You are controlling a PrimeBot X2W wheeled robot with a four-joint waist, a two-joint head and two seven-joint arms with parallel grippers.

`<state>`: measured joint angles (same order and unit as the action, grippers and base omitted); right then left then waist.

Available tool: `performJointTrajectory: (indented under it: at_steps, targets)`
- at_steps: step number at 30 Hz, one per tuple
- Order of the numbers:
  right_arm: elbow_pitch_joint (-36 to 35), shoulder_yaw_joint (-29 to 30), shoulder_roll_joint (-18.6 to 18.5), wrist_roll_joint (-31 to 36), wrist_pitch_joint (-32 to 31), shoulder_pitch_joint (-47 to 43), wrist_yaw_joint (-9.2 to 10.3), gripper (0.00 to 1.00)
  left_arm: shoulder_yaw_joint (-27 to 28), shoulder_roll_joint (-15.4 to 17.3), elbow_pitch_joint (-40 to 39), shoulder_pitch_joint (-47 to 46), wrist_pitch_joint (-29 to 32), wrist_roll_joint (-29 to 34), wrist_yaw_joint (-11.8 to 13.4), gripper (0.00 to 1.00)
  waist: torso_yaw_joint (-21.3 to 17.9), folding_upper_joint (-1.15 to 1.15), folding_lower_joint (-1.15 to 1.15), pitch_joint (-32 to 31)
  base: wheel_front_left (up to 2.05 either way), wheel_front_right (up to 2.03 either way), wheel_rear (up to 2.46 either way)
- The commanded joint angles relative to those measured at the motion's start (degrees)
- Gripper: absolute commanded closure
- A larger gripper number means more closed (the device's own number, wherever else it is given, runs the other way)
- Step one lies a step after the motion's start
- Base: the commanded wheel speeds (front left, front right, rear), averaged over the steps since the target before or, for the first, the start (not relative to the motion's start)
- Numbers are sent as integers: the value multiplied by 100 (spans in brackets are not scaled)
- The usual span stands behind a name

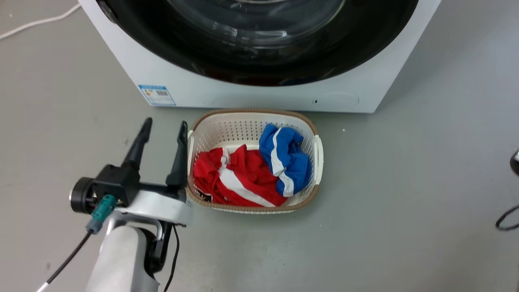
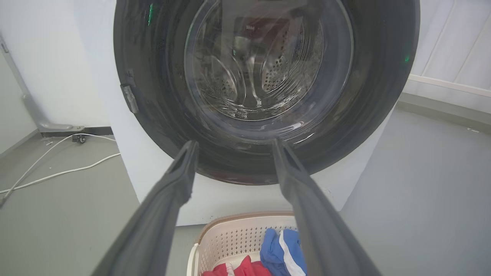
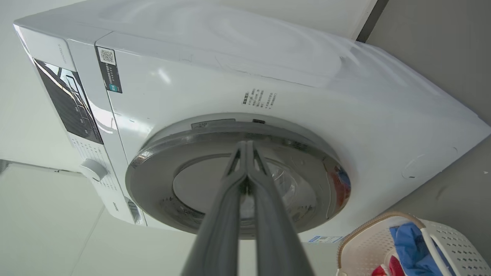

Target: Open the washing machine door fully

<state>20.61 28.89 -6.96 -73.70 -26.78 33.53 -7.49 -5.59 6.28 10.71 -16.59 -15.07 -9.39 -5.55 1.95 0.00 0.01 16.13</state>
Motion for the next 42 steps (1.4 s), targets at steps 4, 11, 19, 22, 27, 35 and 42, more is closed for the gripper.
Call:
performJointTrajectory:
  at_steps: [4,11,19,22,27,35,42]
  targets:
    - [817,201,-348,-3,-598,1047,0,100,85,-38,-222,-256,-15,-53,-40,0,136,0,-1,478,0,0,0]
    - [2068,301,-651,240,-1357,2521,0,100,-3,-84,-455,-452,-15,-17,-76,0,319,0,-1,825,0,0,0]
    - [2865,148,-810,1016,-1494,3742,0,100,-143,-177,-631,-573,-15,9,-92,0,509,0,-1,1165,0,0,0]
    - [2930,84,-918,1324,-1514,3989,0,100,-271,-216,-622,-645,-15,-7,-106,0,627,0,-1,1263,0,0,0]
    - [3081,80,-990,1714,-1609,4356,-1,100,-346,-240,-683,-740,-15,-45,-126,0,744,0,-1,1429,0,0,0]
    - [3266,47,-885,2149,-1922,4741,0,100,-340,-281,-708,-815,-15,-73,-130,0,815,0,-1,1598,0,0,0]
    - [3338,86,-740,2141,-2651,4525,-8,100,-396,-313,-572,-801,-15,-109,-142,0,846,0,-1,1409,0,0,0]
